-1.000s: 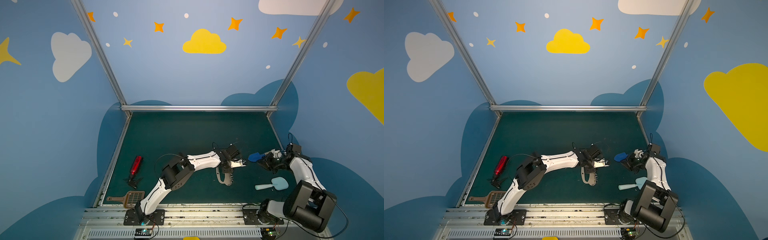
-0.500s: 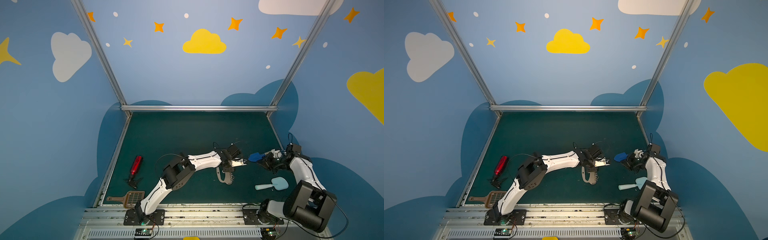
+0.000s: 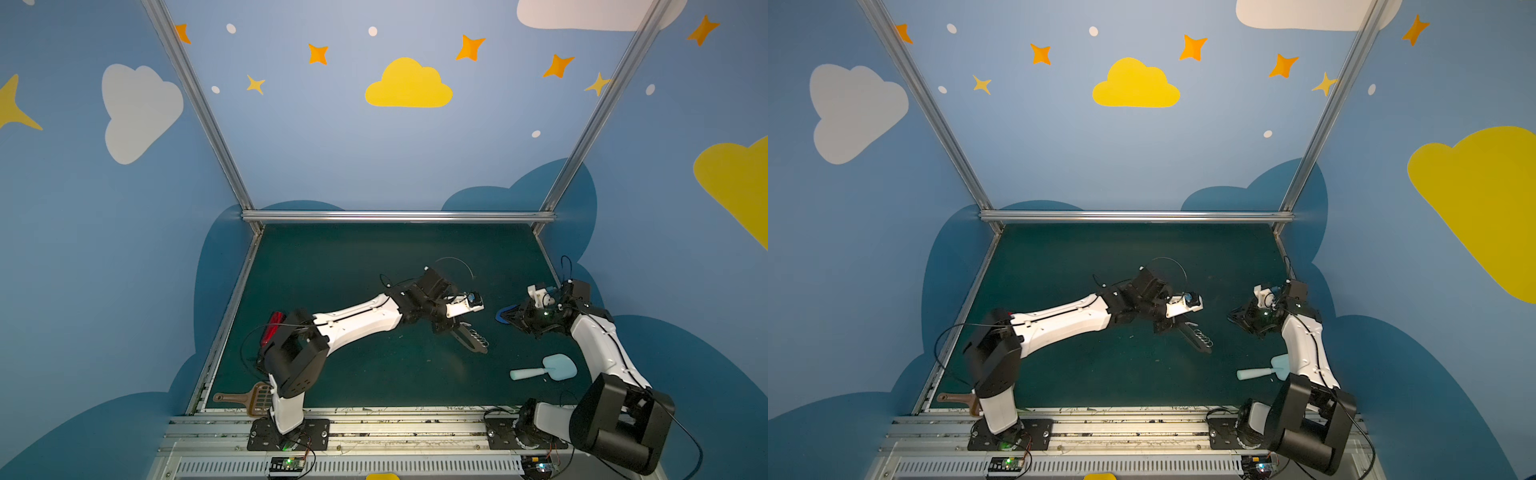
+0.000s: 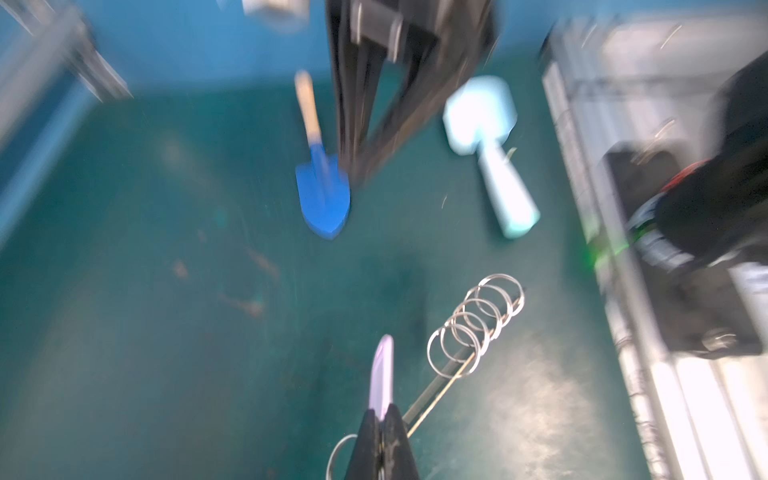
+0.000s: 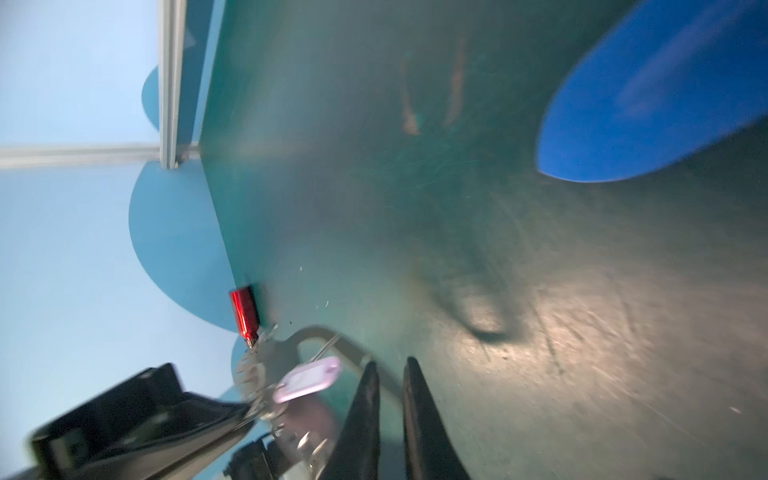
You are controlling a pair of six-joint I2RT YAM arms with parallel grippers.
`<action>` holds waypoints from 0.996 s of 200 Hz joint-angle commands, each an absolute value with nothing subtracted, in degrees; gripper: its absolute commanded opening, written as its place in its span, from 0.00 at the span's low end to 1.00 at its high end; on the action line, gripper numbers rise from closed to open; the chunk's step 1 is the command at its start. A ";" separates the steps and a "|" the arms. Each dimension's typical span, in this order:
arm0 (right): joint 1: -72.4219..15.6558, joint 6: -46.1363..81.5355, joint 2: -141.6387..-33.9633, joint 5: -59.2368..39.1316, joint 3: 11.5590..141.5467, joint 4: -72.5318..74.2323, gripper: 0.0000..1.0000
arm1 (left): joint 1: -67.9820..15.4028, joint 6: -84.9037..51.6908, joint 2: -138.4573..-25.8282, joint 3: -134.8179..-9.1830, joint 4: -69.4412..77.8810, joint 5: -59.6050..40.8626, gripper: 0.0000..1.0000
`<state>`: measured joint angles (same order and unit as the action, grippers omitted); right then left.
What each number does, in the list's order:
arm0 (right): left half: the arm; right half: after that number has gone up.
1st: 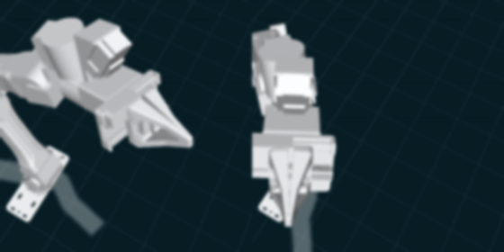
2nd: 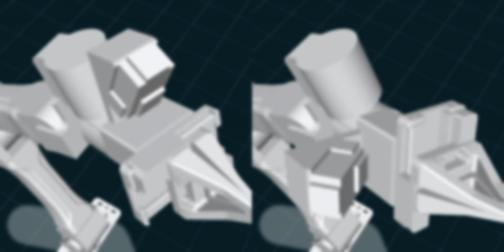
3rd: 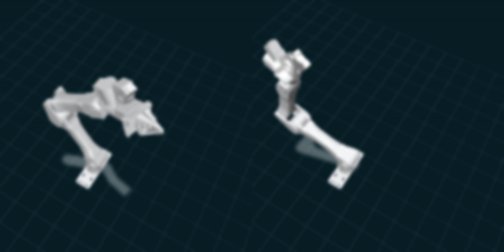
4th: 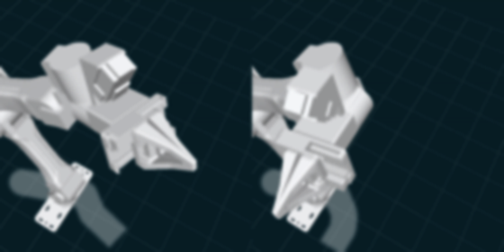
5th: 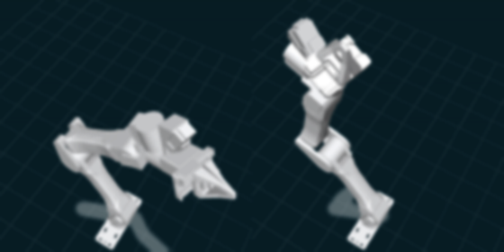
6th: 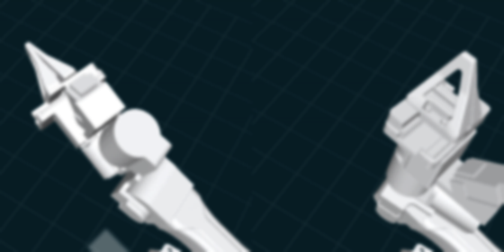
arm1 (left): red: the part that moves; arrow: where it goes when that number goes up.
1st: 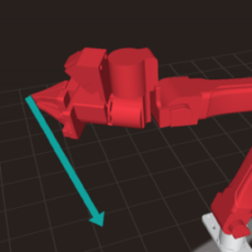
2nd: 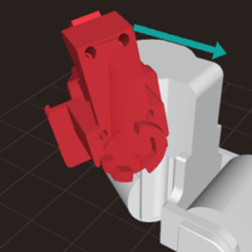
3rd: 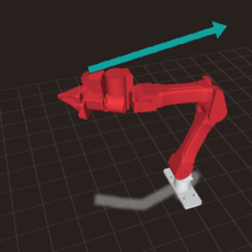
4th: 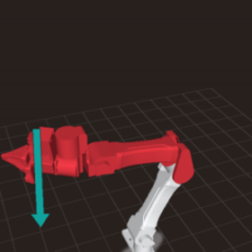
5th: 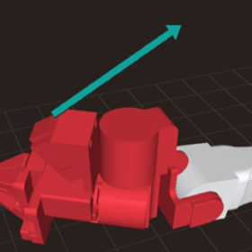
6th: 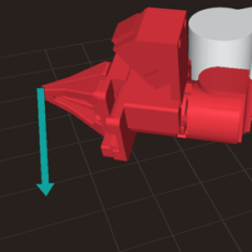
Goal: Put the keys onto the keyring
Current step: 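Lift both grippers, raising the plate and key rings off the table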
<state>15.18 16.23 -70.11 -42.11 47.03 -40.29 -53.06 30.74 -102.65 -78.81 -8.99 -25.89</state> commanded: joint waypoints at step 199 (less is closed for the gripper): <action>-13.74 -1.75 -45.54 -63.24 40.13 -13.53 0.09 | -42.43 23.51 -90.79 -66.26 21.18 -54.20 0.04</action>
<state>-11.03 1.76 -47.79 -64.05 39.42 -12.34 -43.03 26.00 -91.39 -66.78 15.75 -52.29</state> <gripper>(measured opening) 0.100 0.048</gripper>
